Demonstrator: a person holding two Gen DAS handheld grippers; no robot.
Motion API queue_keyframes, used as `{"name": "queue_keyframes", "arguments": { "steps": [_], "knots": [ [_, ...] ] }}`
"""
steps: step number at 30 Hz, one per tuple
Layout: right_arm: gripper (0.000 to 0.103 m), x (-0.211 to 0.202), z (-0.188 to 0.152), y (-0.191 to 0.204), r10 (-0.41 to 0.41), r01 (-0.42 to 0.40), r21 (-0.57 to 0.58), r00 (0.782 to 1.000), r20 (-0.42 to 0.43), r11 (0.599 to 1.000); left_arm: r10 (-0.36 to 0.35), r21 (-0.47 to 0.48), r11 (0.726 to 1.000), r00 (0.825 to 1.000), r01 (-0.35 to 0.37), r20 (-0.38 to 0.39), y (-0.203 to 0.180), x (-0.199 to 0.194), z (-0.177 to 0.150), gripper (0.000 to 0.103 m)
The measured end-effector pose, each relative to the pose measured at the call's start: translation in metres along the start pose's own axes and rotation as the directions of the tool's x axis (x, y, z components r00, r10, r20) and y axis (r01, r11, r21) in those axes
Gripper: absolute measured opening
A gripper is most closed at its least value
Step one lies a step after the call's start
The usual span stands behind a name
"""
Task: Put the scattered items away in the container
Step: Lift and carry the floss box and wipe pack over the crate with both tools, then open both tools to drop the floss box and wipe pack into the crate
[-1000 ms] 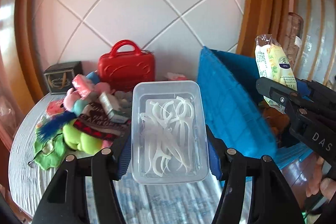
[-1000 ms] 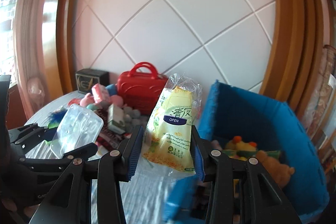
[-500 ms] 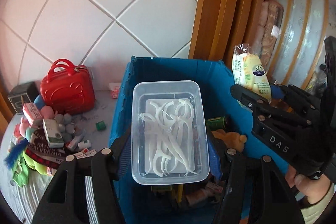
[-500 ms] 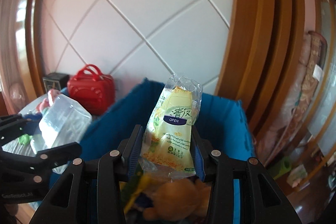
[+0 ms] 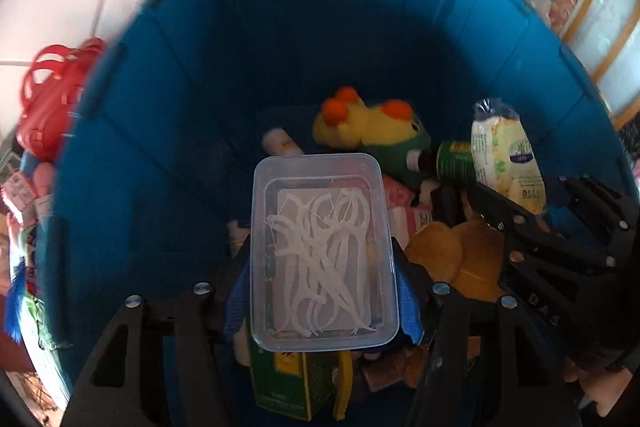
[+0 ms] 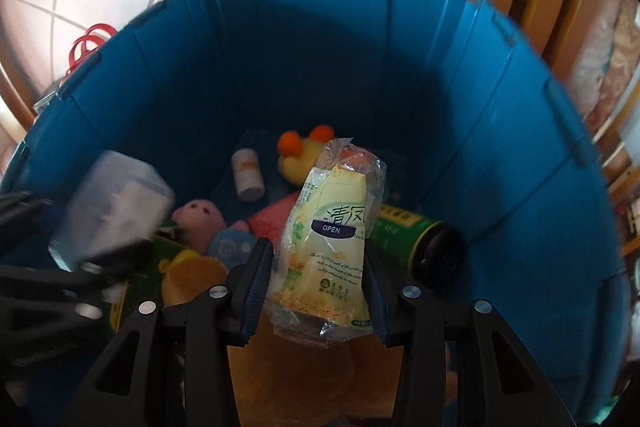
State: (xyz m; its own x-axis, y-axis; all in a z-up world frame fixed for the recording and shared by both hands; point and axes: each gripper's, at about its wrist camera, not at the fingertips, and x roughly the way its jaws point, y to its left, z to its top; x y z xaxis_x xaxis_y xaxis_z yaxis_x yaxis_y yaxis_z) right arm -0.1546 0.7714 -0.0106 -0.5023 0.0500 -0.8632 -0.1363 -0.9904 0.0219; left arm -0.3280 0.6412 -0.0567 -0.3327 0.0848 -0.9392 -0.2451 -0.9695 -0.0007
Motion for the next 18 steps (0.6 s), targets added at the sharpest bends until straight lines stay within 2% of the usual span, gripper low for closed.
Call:
{"name": "queue_keyframes", "arguments": {
  "steps": [3, 6, 13, 15, 17, 18],
  "knots": [
    [0.042, 0.009, -0.003, 0.005, -0.015, 0.014, -0.024, 0.999, -0.033, 1.000, -0.008, 0.005, 1.000, 0.998, 0.008, -0.063, -0.002, 0.016, -0.002, 0.059],
    [0.044, 0.015, -0.007, 0.004, -0.031, 0.030, -0.025, 0.998, -0.062, 0.999, 0.000, 0.010, 1.000, 0.997, 0.001, -0.074, 0.000, 0.019, -0.004, 0.059],
    [0.054, 0.018, -0.011, 0.001, -0.046, 0.045, -0.012, 0.995, -0.087, 0.999, 0.009, -0.002, 1.000, 0.996, -0.009, -0.094, 0.013, 0.020, -0.006, 0.060],
    [0.060, 0.019, -0.005, 0.000, -0.055, 0.054, -0.010, 0.994, -0.089, 0.998, 0.007, -0.007, 1.000, 0.996, -0.008, -0.088, 0.017, 0.021, -0.006, 0.060],
    [0.075, 0.022, -0.002, -0.012, -0.066, 0.066, 0.000, 0.993, -0.096, 0.998, 0.006, -0.013, 1.000, 0.997, -0.007, -0.074, 0.020, 0.019, -0.005, 0.060],
    [0.078, 0.023, -0.002, -0.012, -0.067, 0.068, 0.002, 0.993, -0.099, 0.998, 0.004, -0.017, 1.000, 0.998, -0.005, -0.066, 0.021, 0.017, -0.005, 0.060]
  ]
}}
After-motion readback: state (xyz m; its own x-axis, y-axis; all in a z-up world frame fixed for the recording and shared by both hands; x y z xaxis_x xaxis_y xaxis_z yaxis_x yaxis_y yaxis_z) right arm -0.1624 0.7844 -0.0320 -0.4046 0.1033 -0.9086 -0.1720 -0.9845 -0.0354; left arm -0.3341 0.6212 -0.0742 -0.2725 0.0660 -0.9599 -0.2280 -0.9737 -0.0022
